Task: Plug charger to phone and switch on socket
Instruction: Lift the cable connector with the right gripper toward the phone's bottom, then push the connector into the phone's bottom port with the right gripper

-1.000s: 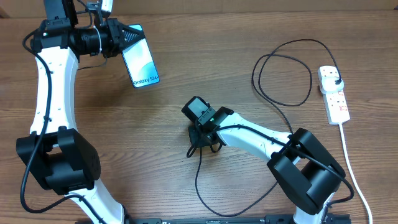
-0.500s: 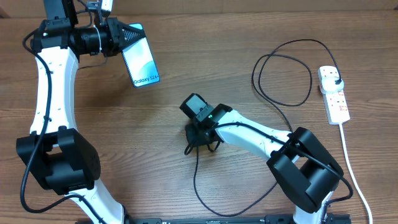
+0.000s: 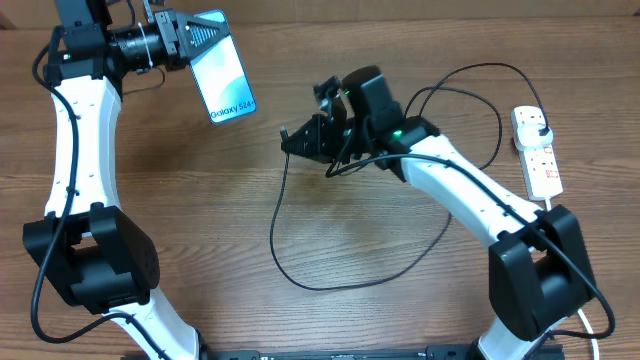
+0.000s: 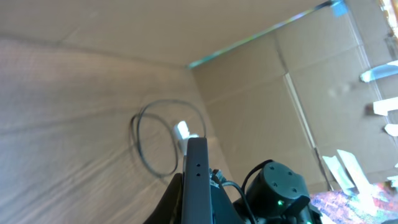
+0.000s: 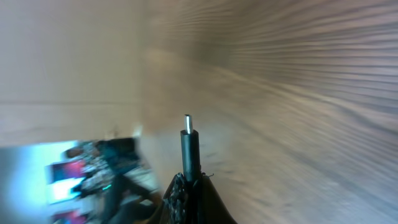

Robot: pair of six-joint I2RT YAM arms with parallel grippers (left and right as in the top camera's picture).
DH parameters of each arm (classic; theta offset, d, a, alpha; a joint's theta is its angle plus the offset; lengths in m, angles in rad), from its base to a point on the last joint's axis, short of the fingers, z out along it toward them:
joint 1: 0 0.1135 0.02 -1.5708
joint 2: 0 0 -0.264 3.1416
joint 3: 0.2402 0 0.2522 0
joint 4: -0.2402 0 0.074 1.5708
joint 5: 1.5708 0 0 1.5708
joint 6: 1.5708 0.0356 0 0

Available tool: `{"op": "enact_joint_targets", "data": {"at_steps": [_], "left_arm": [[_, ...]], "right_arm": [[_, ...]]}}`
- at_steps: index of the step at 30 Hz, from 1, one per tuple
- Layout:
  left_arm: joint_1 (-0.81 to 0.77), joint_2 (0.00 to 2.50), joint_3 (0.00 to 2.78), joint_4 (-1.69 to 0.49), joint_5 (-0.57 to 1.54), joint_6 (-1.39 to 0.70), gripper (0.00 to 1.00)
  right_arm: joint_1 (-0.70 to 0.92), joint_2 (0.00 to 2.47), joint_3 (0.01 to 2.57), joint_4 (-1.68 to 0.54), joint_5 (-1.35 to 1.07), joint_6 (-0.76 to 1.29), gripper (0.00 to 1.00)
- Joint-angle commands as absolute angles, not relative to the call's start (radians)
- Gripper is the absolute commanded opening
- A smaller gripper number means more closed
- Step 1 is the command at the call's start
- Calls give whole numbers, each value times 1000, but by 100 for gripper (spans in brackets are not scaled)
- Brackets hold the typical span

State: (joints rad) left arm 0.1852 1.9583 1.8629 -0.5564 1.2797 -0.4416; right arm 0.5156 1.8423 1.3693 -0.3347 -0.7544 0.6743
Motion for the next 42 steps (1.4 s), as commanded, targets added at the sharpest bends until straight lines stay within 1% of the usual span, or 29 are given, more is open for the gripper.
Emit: {"op": "enact_joint_targets", "data": {"at_steps": [1, 7, 11, 14, 20, 26, 34, 42], "left_arm": [[191, 1958, 1872, -419, 1386, -619, 4], [189, 1958, 1872, -144, 1382, -864, 4], [175, 1958, 1872, -2, 1368, -987, 4], [166, 1958, 1872, 58, 1335, -1094, 4], [162, 1958, 1872, 64, 1281, -1242, 4], [162, 1958, 1872, 64, 1268, -1264, 4], [133, 1958, 1872, 63, 1256, -1238, 4], [104, 1958, 1872, 56, 1217, -1225, 4]], "right_arm": [[480, 1813, 1388, -280, -1015, 719, 4], [459, 1813, 1388, -149, -1202, 755, 4], [459, 1813, 1388, -2, -1233, 865, 4], [459, 1813, 1388, 135, -1234, 951, 4], [458, 1813, 1388, 351, -1225, 1071, 4], [458, 1813, 1388, 452, -1202, 1123, 4], [458, 1813, 1388, 452, -1133, 1122, 4], [458, 1813, 1388, 482, -1126, 1118, 4]]}}
